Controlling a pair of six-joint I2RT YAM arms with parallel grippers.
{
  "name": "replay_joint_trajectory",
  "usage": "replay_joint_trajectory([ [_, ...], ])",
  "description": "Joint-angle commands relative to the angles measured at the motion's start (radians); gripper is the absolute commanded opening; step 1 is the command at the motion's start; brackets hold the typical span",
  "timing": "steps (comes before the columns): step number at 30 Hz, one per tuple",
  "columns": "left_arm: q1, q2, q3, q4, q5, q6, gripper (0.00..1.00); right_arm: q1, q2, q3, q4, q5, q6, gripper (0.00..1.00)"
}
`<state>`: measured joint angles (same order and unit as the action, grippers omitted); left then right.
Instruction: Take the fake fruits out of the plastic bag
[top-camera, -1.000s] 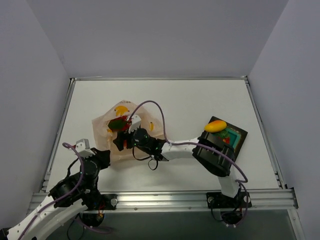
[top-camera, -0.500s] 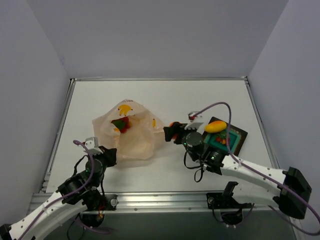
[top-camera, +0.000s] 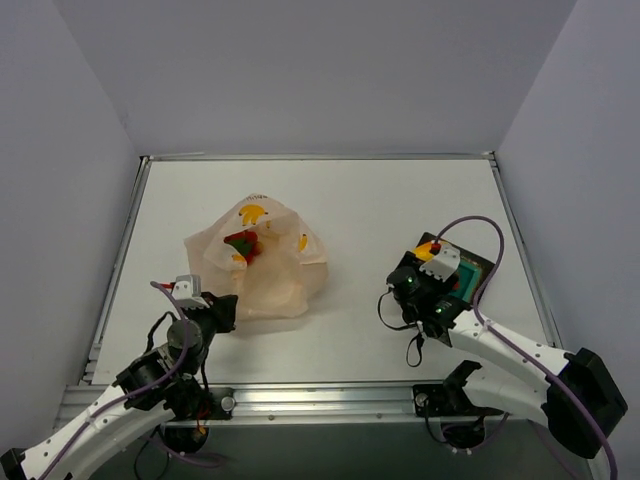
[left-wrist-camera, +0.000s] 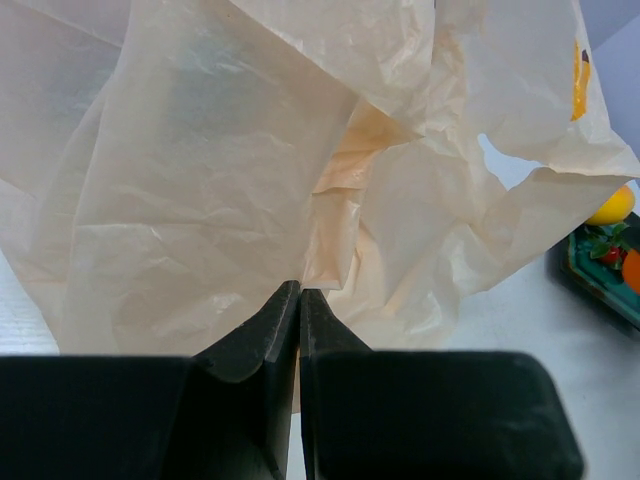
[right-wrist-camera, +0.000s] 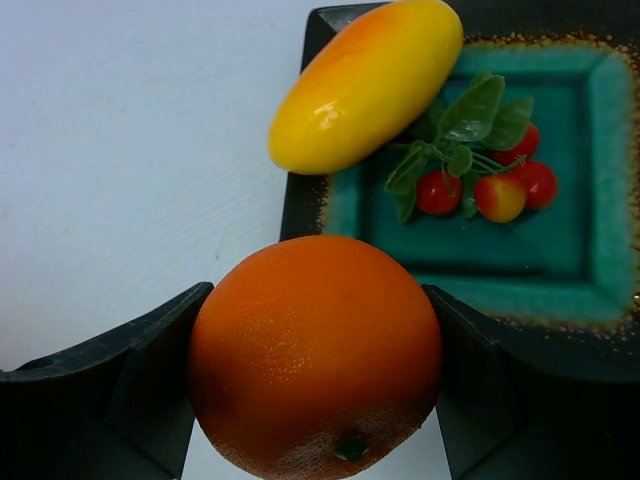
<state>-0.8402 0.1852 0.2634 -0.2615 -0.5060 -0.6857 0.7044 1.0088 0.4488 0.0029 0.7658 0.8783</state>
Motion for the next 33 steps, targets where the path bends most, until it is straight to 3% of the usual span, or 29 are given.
replay_joint_trajectory([
  [1, 0.007, -0.042, 0.0, 0.007, 0.003, 0.015, 0.02, -0.028, 0.051, 0.048, -0.032, 0.09, 0.033, 0.38],
  [11, 0.007, -0.038, 0.004, 0.004, 0.003, 0.011, 0.02, -0.074, 0.148, 0.062, -0.014, 0.083, 0.021, 0.44],
  [14, 0.007, -0.039, 0.002, 0.005, 0.004, 0.011, 0.02, -0.085, 0.168, 0.062, -0.014, 0.066, 0.002, 0.55],
  [17, 0.007, -0.039, 0.002, 0.002, 0.004, 0.011, 0.02, -0.091, 0.185, 0.071, 0.014, 0.056, -0.005, 0.75],
  [25, 0.007, -0.033, -0.001, 0.008, 0.003, 0.011, 0.02, -0.092, 0.142, 0.08, 0.017, 0.044, -0.039, 0.95],
  [28, 0.007, -0.027, 0.002, 0.007, 0.001, 0.011, 0.02, -0.088, 0.102, 0.099, 0.017, 0.03, -0.073, 0.96],
  [33, 0.007, -0.036, 0.0, -0.001, -0.012, 0.006, 0.03, 0.042, 0.008, 0.166, 0.028, 0.076, -0.139, 0.82],
])
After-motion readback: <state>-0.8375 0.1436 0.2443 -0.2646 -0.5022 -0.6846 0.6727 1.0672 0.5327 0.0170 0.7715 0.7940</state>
